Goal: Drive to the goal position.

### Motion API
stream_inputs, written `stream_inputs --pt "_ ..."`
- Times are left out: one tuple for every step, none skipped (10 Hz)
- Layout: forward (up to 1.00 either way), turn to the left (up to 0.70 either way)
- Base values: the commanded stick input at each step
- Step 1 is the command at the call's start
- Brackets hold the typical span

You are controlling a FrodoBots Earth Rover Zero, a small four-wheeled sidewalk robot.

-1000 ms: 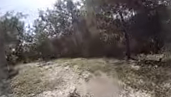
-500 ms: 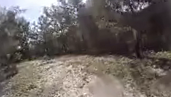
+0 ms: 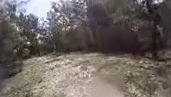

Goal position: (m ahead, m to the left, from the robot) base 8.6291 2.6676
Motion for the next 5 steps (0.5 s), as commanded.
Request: stream_inputs --pt "0.85 0.0" --pt "0.85 0.0" --pt "0.85 0.01" --pt "0.85 0.19" --pt "0.85 0.33"
